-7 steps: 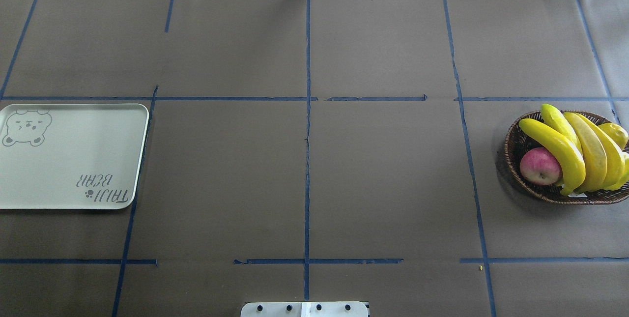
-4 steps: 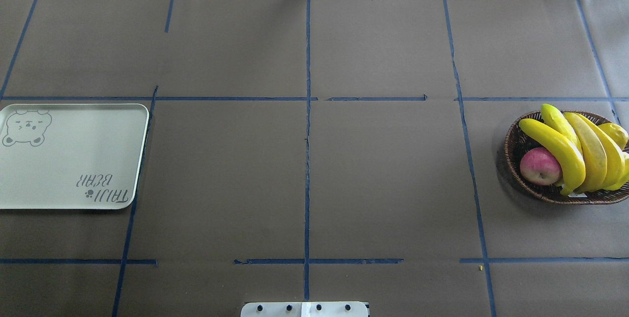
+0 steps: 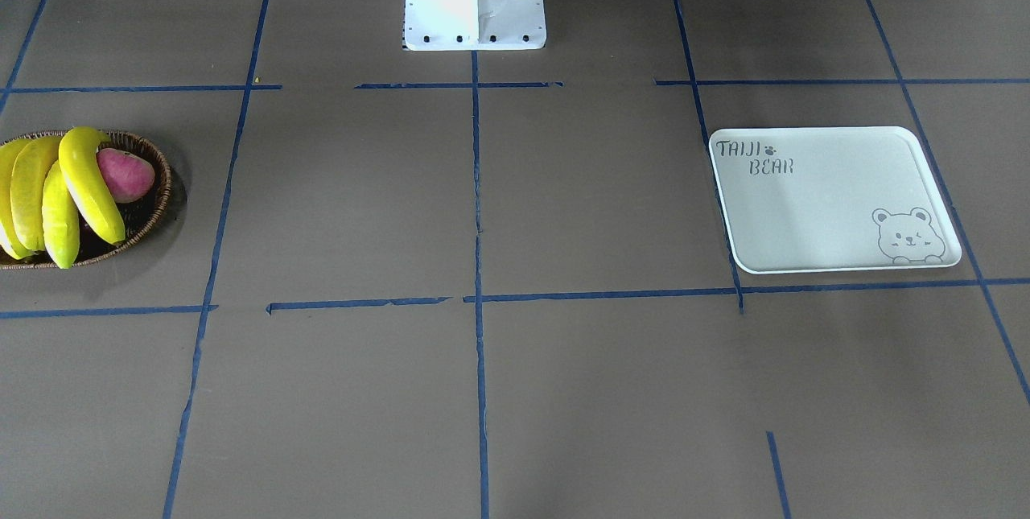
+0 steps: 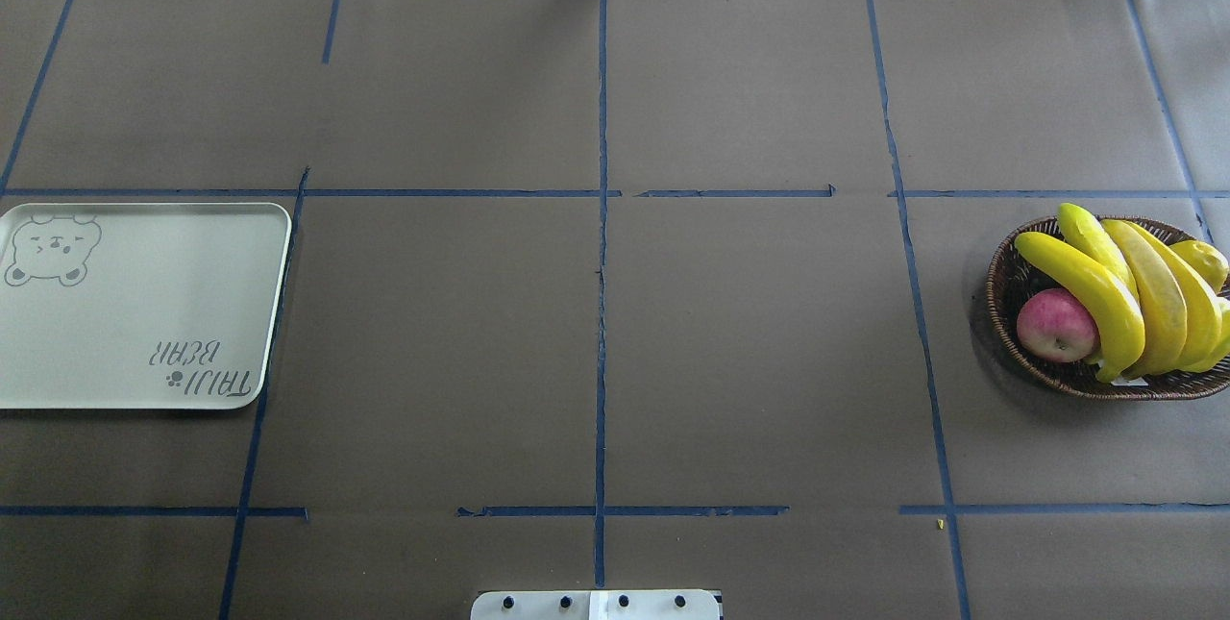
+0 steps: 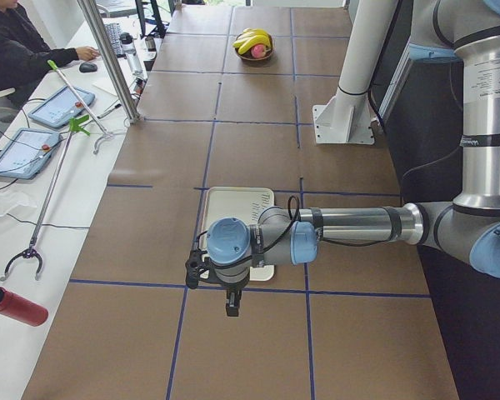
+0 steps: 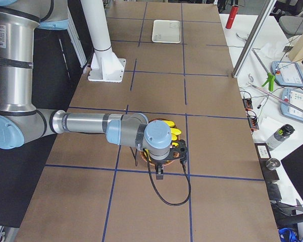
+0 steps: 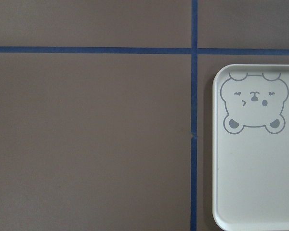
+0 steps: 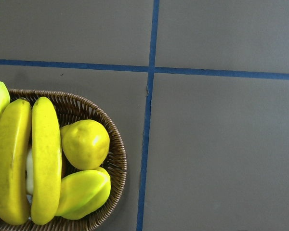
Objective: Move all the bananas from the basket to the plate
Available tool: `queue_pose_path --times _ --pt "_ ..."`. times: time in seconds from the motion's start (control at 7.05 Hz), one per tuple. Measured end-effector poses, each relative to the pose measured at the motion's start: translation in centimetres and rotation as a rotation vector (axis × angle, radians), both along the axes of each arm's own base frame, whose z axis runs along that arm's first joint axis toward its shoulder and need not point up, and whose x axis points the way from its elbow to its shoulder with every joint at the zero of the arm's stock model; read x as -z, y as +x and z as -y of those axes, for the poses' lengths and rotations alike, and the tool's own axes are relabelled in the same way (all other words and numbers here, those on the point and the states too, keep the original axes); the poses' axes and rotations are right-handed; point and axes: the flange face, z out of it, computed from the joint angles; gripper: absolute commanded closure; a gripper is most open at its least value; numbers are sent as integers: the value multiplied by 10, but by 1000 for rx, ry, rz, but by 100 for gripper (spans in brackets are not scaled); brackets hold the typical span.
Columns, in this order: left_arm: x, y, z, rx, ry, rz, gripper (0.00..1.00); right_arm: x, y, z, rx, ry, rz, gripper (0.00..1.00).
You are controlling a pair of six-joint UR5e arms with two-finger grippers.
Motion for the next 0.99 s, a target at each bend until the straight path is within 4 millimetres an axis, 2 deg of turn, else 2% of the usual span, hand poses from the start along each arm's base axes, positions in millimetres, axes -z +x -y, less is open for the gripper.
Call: queue_pose_path --times 0.14,0.43,0.57,0.85,0.99 --pt "0 0 0 0 0 0 0 22 -10 7 27 46 -19 0" --pt "1 0 0 0 1 0 0 76 -43 29 107 163 -89 0" --pt "0 0 0 0 1 0 0 95 -67 34 134 183 -67 0" --pt "1 0 0 -1 3 0 0 145 -140 29 156 131 9 1" --pt "0 0 0 -1 2 0 0 165 -167 21 148 106 31 1"
